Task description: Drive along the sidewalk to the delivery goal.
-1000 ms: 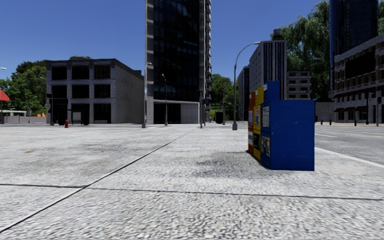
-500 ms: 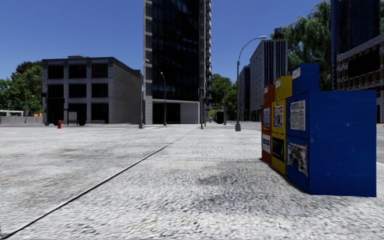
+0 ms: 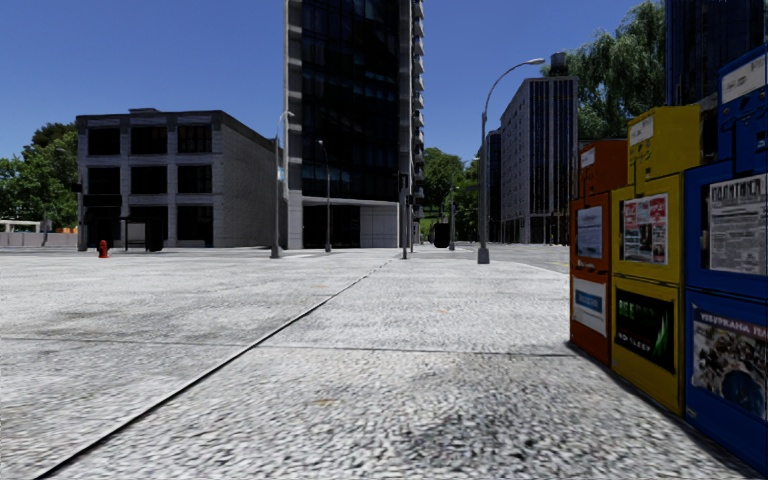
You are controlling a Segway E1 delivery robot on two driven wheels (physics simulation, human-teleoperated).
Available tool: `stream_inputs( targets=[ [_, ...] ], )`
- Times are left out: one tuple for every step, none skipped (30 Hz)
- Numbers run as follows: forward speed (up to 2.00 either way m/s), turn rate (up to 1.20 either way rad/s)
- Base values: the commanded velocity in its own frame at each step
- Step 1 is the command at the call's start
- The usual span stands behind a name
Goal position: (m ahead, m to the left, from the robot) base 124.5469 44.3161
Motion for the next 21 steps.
stream_inputs(
  targets=[
    [2.00, 0.00],
    [2.00, 0.00],
    [2.00, 0.00],
    [2.00, 0.00],
    [2.00, 0.00],
    [2.00, 0.00],
    [2.00, 0.00],
    [2.00, 0.00],
    [2.00, 0.00],
    [2.00, 0.00],
    [2.00, 0.00],
    [2.00, 0.00],
    [2.00, 0.00],
    [2.00, 0.00],
    [2.00, 0.00],
    [2.00, 0.00],
    [2.00, 0.00],
    [2.00, 0.00],
    [2.00, 0.00],
    [2.00, 0.00],
    [2.00, 0.00]
  ],
)
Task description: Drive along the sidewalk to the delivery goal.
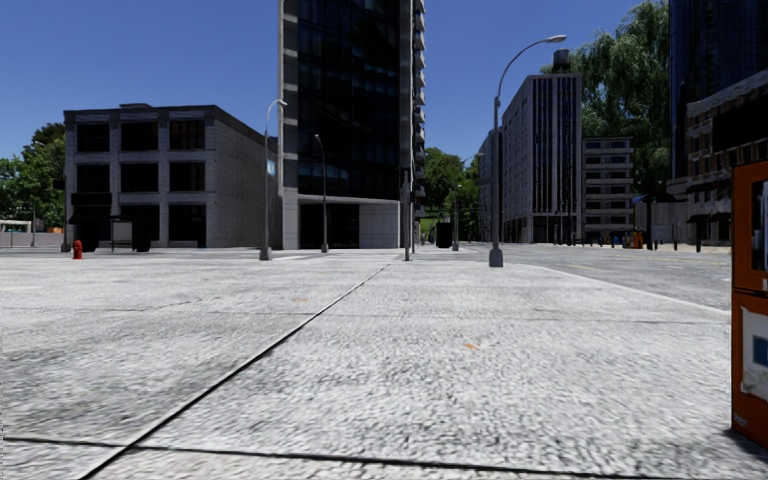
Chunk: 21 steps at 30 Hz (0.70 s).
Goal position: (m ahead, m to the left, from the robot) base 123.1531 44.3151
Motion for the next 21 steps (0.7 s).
stream_inputs(
  targets=[
    [2.00, 0.00],
    [2.00, 0.00],
    [2.00, 0.00],
    [2.00, 0.00],
    [2.00, 0.00],
    [2.00, 0.00],
    [2.00, 0.00],
    [2.00, 0.00],
    [2.00, 0.00],
    [2.00, 0.00],
    [2.00, 0.00],
    [2.00, 0.00],
    [2.00, 0.00],
    [2.00, 0.00],
    [2.00, 0.00],
    [2.00, 0.00],
    [2.00, 0.00],
    [2.00, 0.00],
    [2.00, 0.00],
    [2.00, 0.00],
    [2.00, 0.07]
  ],
)
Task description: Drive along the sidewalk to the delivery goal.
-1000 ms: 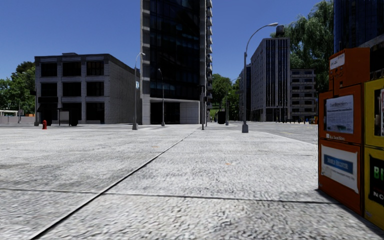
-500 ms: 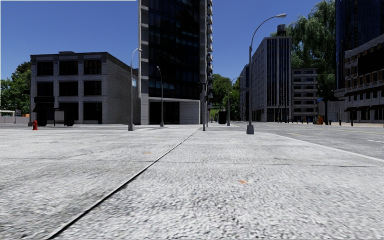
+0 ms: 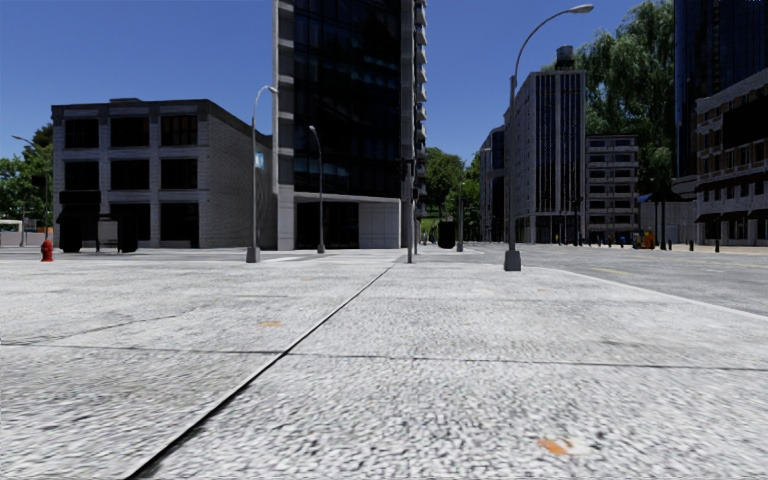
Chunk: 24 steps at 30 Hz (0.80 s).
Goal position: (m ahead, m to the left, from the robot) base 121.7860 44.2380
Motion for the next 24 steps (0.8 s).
stream_inputs(
  targets=[
    [2.00, 0.07],
    [2.00, 0.18],
    [2.00, 0.36],
    [2.00, 1.09],
    [2.00, 1.20],
    [2.00, 1.20],
    [2.00, 1.20],
    [2.00, 0.43],
    [2.00, 0.27],
    [2.00, 0.07],
    [2.00, 0.00],
    [2.00, 0.00],
    [2.00, 0.00],
    [2.00, 0.00],
    [2.00, 0.00],
    [2.00, 0.00],
    [2.00, 0.00],
    [2.00, 0.00],
    [2.00, 0.00],
    [2.00, 0.00],
    [2.00, 0.00],
    [2.00, 0.00],
    [2.00, 0.00],
    [2.00, 0.00]
  ],
)
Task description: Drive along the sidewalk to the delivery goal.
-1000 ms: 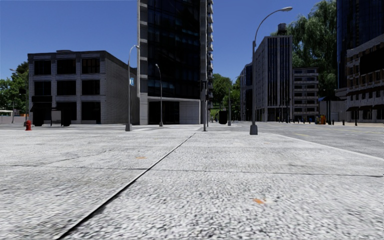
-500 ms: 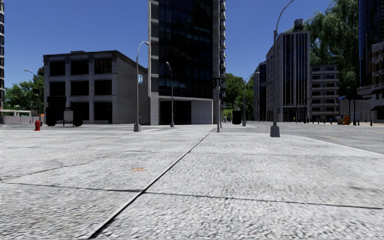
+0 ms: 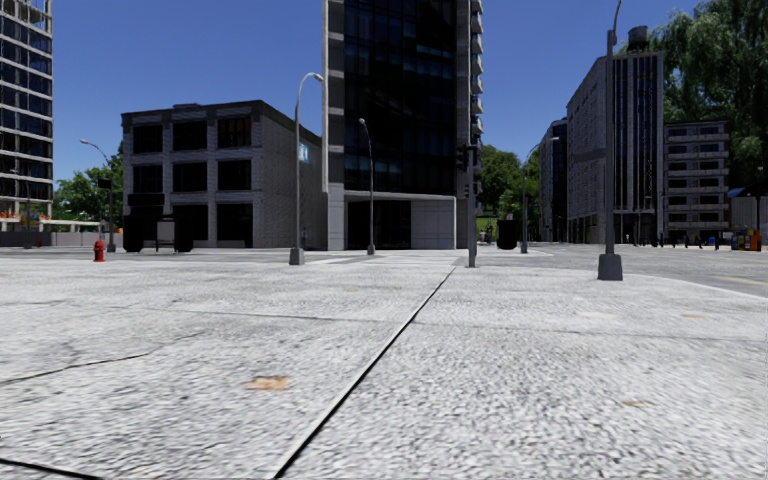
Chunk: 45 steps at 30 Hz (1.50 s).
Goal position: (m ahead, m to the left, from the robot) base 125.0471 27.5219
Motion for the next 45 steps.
stream_inputs(
  targets=[
    [2.00, 0.00],
    [2.00, 0.00],
    [2.00, 0.00],
    [2.00, 0.00],
    [2.00, 0.00],
    [2.00, 0.00],
    [2.00, 0.00],
    [2.00, 0.00],
    [2.00, 0.00],
    [2.00, 0.00],
    [2.00, 0.00],
    [2.00, 0.00],
    [2.00, 0.00],
    [2.00, 0.00],
    [2.00, 0.00],
    [2.00, 0.00],
    [2.00, 0.00],
    [2.00, 0.00],
    [2.00, 0.00],
    [2.00, 0.00],
    [2.00, 0.00],
    [2.00, 0.00],
    [2.00, 0.00],
    [2.00, 0.00],
    [2.00, 0.00],
    [2.00, 0.00],
    [2.00, 0.00],
    [2.00, 0.00],
    [2.00, 0.00],
    [2.00, 0.00],
    [2.00, 0.00],
    [2.00, 0.00],
    [2.00, 0.00],
    [2.00, 0.00],
    [2.00, 0.00],
    [2.00, 0.00],
    [2.00, 0.00],
    [2.00, 0.00],
    [2.00, 0.00],
    [2.00, 0.00],
    [2.00, 0.00],
    [2.00, 0.00],
    [2.00, 0.00],
    [2.00, 0.00],
    [2.00, 0.00]
  ],
)
